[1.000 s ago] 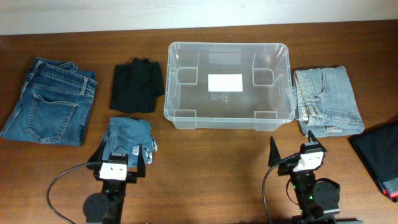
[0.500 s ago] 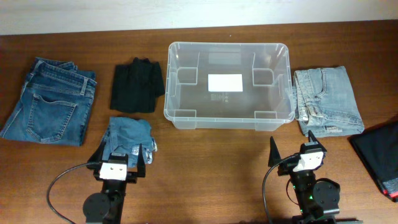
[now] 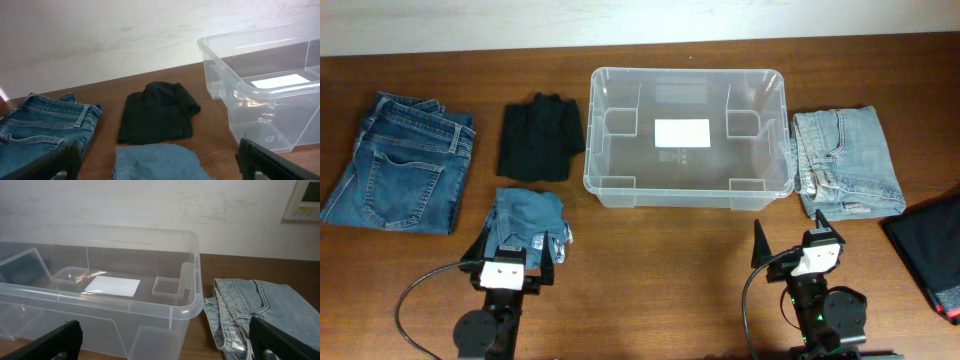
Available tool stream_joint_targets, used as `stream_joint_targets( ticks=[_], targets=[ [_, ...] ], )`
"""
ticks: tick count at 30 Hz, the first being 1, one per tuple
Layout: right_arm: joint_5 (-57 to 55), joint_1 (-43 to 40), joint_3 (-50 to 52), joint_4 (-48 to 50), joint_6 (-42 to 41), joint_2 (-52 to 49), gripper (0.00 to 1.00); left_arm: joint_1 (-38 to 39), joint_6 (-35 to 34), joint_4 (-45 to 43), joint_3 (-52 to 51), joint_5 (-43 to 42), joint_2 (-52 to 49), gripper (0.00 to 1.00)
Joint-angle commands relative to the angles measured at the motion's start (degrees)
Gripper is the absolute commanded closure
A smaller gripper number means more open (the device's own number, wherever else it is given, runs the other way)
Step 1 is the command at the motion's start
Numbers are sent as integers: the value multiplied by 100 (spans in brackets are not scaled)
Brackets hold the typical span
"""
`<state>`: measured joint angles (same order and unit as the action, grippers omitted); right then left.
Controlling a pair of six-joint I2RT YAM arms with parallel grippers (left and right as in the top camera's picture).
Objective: Pack container
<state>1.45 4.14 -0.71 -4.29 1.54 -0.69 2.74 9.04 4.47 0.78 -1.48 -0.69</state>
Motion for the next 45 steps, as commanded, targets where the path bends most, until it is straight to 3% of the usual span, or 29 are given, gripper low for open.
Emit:
stream_joint_targets(
  ticks=[1,27,32,38,45],
  targets=[
    [48,-46,39,-4,-4,33,2,-39,79,11,-28,-4,39,1],
    [48,-46,39,-4,-4,33,2,-39,74,13,-26,-44,7,1],
    [48,-46,39,-4,-4,33,2,-39,26,-37,-20,-577,7,1],
    [48,-46,39,-4,-4,33,2,-39,-1528,-31,48,-708,7,1],
    [48,-46,39,-4,-4,33,2,-39,-1888,192,446,-1416,2,1]
  ],
)
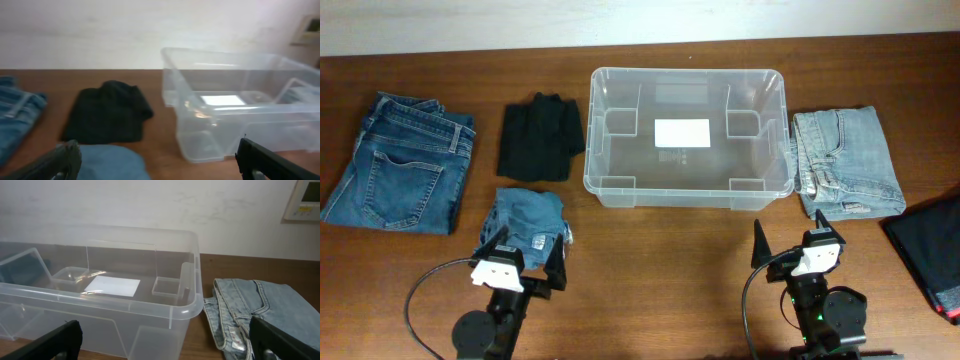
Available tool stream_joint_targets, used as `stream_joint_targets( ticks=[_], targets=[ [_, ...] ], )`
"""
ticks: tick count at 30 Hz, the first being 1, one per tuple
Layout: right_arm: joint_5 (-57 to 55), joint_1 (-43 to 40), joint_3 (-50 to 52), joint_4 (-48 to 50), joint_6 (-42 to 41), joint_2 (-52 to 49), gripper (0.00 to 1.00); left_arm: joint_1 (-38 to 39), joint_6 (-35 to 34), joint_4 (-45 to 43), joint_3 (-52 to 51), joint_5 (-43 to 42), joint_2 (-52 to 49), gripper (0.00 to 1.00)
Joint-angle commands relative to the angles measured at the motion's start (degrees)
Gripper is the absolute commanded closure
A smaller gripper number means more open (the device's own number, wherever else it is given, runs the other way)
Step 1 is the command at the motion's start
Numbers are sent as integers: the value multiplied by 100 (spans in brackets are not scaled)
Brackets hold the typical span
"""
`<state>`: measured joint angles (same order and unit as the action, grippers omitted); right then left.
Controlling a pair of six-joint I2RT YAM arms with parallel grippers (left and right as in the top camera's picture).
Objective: Pack container
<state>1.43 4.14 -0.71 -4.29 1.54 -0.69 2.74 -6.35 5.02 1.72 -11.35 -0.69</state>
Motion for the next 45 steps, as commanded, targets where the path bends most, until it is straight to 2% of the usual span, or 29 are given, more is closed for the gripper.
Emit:
stream_joint_targets(
  ticks=[1,7,11,19,24,30,33,37,39,45],
  targets=[
    [50,-46,39,-4,-4,33,1,-42,-348,256,479,-404,2,1],
    [50,-46,39,-4,-4,33,2,-42,-343,1043,1617,-173,-332,1],
    [50,-46,39,-4,-4,33,2,-42,-2,1781,2660,-31,-1130,1],
    [50,-46,39,-4,-4,33,2,-42,1117,3709,5003,-22,-3893,1],
    [50,-46,39,-4,-4,33,2,-39,1182,4990,6435,-28,-5547,1],
    [50,-46,39,-4,-4,33,2,-39,1172,5316,6999,-90,-6575,1],
    [50,-46,39,-4,-4,33,2,-39,1165,5309,6996,-520,-6730,1],
    [50,-46,39,-4,-4,33,2,-46,1167,5204,6996,-57,-6854,0],
    [50,-46,39,-4,-4,33,2,-96,767,5180,6996,216,-6874,1],
    [50,-46,39,-4,-4,33,2,-748,-1217,5104,6996,992,-6874,1]
  ],
)
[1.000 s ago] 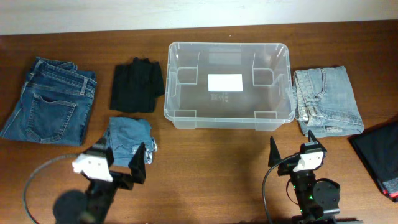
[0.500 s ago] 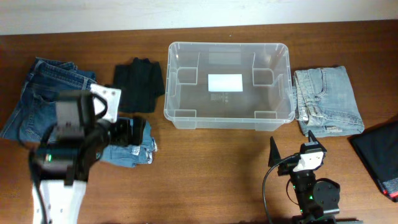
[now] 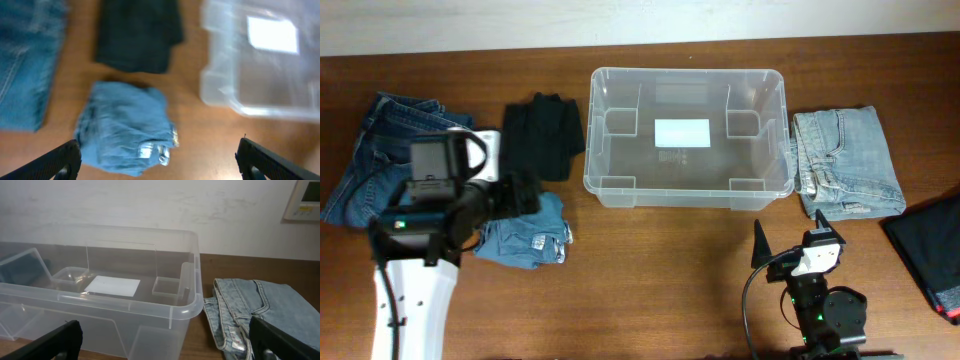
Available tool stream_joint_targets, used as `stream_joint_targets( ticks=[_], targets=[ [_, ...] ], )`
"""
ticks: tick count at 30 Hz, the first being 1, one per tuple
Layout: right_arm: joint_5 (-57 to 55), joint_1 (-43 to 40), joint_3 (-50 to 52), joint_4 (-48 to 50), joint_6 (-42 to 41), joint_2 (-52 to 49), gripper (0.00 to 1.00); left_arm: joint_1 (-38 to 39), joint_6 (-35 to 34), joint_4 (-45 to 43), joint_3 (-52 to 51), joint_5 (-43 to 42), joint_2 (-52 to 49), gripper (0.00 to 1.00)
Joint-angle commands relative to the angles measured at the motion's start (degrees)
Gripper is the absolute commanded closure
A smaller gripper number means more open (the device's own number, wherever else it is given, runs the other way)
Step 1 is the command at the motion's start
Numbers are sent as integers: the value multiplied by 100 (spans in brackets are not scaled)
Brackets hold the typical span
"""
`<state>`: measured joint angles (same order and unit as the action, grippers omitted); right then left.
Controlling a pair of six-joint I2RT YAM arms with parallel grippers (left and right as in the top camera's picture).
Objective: Pack container
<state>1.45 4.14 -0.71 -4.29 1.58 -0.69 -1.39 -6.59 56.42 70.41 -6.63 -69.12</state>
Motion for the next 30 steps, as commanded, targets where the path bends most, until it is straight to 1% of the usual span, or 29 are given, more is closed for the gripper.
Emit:
stream_joint_targets(
  ticks=[1,3,5,12,19,24,30],
  targets=[
    [48,-46,39,-4,-9,33,2,-494,-1381,-59,127,518,-31,0],
    [48,-46,39,-4,-9,33,2,-839,-1615,-131,127,498,-31,1],
    [48,-46,39,-4,-9,33,2,-1163,-1703,-227,120,448,-31,0],
    [48,-46,39,-4,-9,33,2,-2253,-1768,-365,74,269,-31,1],
    [48,-46,39,-4,-9,33,2,-3429,-1759,-737,-295,-894,-31,1],
    [48,-46,39,-4,-9,33,2,-4188,-1764,-1342,-986,-1926,-31,1],
    [48,-46,39,-4,-9,33,2,-4979,-1821,-2138,-1764,-2518,-105,1]
  ],
)
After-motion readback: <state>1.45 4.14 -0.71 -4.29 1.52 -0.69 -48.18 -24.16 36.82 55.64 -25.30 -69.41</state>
